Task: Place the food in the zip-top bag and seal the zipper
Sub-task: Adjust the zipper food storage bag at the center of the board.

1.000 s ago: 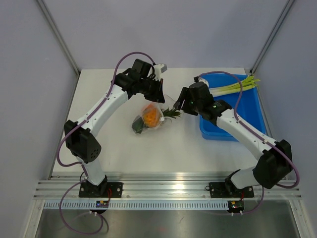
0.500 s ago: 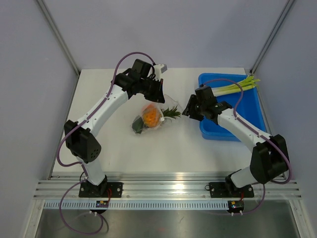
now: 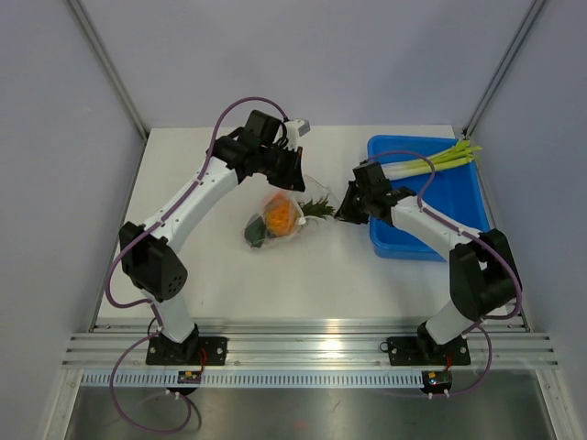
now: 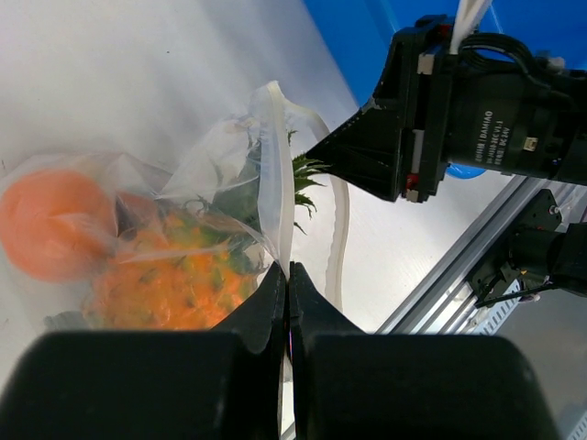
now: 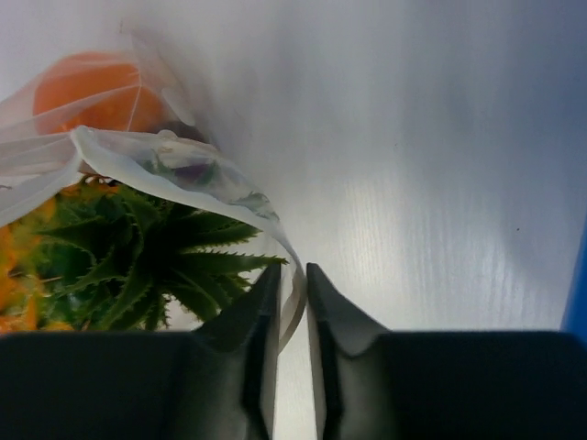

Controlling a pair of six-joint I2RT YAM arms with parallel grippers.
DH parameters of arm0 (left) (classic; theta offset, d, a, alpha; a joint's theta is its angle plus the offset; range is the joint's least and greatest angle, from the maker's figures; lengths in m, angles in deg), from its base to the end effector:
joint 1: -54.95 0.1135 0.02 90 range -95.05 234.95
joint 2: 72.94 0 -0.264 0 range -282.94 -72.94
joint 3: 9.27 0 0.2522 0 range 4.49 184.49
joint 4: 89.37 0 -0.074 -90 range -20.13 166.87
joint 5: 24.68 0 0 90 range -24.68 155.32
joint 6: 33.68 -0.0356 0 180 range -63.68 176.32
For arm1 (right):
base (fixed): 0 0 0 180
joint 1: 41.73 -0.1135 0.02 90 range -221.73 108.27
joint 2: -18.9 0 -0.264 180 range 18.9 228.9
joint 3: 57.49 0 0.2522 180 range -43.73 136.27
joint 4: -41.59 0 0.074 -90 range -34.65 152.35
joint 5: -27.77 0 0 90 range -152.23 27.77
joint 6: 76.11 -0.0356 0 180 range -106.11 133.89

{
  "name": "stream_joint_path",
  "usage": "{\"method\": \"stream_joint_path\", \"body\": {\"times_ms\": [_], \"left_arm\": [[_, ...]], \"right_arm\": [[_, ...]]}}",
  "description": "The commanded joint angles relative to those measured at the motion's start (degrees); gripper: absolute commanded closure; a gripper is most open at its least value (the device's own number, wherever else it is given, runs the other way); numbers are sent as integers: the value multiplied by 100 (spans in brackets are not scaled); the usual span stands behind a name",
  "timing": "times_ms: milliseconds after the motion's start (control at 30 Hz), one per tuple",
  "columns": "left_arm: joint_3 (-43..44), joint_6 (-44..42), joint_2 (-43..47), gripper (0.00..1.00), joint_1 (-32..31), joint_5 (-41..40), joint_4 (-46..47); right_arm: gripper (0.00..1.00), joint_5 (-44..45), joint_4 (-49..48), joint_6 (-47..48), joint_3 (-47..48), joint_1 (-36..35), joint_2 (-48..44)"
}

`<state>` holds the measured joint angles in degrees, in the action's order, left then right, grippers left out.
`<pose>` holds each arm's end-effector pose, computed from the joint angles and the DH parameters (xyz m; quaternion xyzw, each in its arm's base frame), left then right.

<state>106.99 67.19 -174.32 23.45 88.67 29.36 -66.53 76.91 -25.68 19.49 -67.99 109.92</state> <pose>0.3247 -0.2155 0.3598 0.2368 0.8811 -0.3066 0.2713 0.3043 0.1531 0.2332 0.0957 0.9323 0.2181 0.2722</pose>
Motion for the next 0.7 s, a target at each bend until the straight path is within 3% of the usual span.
{"method": "stream_joint_path", "body": {"times_ms": [0, 67, 367, 533, 667], "left_arm": [[-11, -103, 356, 100, 4, -41, 207], [-19, -147, 408, 100, 22, -111, 172], [-81, -244, 523, 100, 233, -507, 119], [15, -305, 567, 100, 338, -613, 119], [296, -446, 488, 100, 365, -806, -39]], "right_arm": [[88, -212, -276, -42, 322, -37, 144], [100, -221, -249, -16, 498, -37, 100], [100, -107, -91, 309, 1201, -740, -313], [100, 603, -213, 108, 711, -714, -497], [100, 632, -284, -94, 542, -696, -559]]}}
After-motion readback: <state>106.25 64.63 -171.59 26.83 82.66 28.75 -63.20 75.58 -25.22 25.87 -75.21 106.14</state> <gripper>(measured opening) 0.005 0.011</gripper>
